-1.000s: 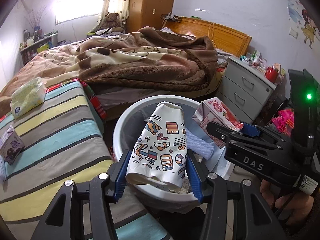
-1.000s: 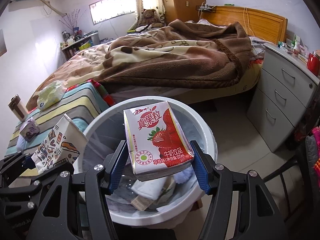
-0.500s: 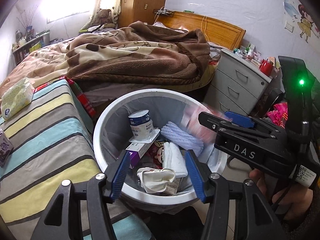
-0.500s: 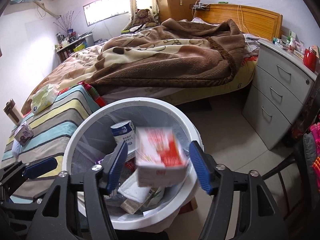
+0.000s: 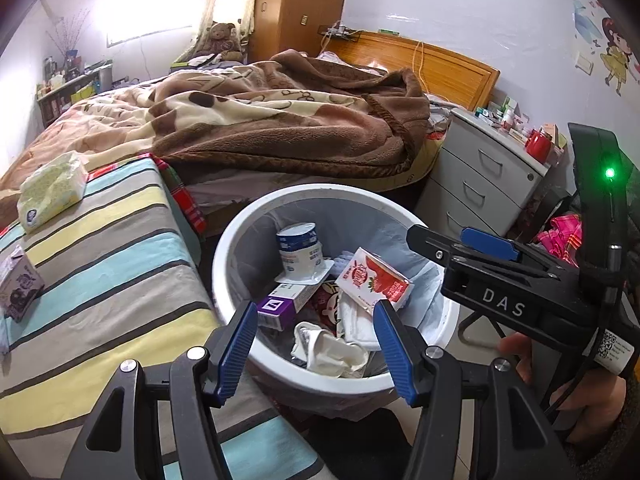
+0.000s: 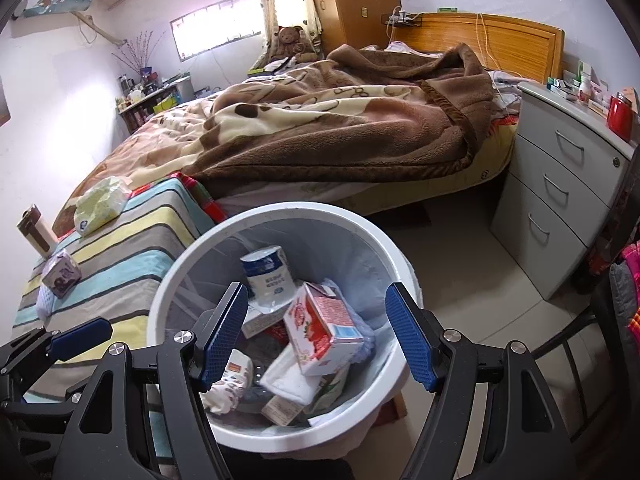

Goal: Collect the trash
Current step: 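Move both tools back over the table toward the foam sleeve and milk carton, then grasp the white foam net sleeve with left tool while right tool grasps the purple milk carton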

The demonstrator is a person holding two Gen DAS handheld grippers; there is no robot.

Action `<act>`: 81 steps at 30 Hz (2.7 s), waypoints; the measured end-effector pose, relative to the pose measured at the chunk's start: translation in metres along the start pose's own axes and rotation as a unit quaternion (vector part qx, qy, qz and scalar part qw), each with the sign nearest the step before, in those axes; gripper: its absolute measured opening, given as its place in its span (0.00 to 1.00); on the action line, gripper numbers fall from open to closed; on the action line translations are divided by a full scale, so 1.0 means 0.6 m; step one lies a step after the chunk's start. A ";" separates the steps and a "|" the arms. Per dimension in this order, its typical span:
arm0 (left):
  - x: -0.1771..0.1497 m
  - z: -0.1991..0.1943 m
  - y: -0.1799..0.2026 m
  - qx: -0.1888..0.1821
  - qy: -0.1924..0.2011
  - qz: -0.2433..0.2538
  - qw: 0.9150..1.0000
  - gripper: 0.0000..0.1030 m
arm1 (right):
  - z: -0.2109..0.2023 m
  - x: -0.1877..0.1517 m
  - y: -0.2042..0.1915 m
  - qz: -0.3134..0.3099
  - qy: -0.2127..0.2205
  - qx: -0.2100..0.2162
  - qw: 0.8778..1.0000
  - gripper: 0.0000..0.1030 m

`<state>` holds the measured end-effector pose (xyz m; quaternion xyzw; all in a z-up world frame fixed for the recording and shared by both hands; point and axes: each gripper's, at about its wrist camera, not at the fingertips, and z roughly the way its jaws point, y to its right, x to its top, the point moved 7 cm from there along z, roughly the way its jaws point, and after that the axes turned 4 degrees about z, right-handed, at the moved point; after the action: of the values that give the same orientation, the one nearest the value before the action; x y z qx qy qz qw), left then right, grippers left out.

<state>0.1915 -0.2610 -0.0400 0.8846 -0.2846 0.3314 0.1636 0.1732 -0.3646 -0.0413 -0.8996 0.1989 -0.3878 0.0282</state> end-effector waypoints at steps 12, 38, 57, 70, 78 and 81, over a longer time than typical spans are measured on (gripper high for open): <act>-0.009 -0.054 -0.044 0.028 0.024 -0.015 0.999 0.58 | -0.014 -0.002 -0.043 -0.011 0.012 0.022 1.000 0.71; -0.108 -0.159 -0.359 0.157 0.045 -0.162 0.973 0.58 | 0.034 -0.034 -0.276 -0.085 -0.010 0.122 0.989 0.71; -0.156 -0.149 -0.567 0.200 0.016 -0.246 0.948 0.58 | 0.087 -0.050 -0.406 -0.115 -0.054 0.157 0.979 0.71; -0.169 -0.110 -0.637 0.207 -0.023 -0.242 0.948 0.58 | 0.119 -0.050 -0.506 -0.129 -0.079 0.183 0.971 0.71; -0.188 -0.135 -0.683 0.205 -0.015 -0.263 0.943 0.58 | 0.148 -0.058 -0.559 -0.108 -0.106 0.182 0.971 0.71; -0.189 -0.135 -0.688 0.199 -0.015 -0.264 0.944 0.58 | 0.155 -0.057 -0.568 -0.103 -0.109 0.172 0.974 0.71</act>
<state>0.3340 0.1464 -0.1001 0.9473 0.0286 0.3131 0.0614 0.3323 -0.0482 -0.0599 -0.9336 0.0314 -0.3170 0.1643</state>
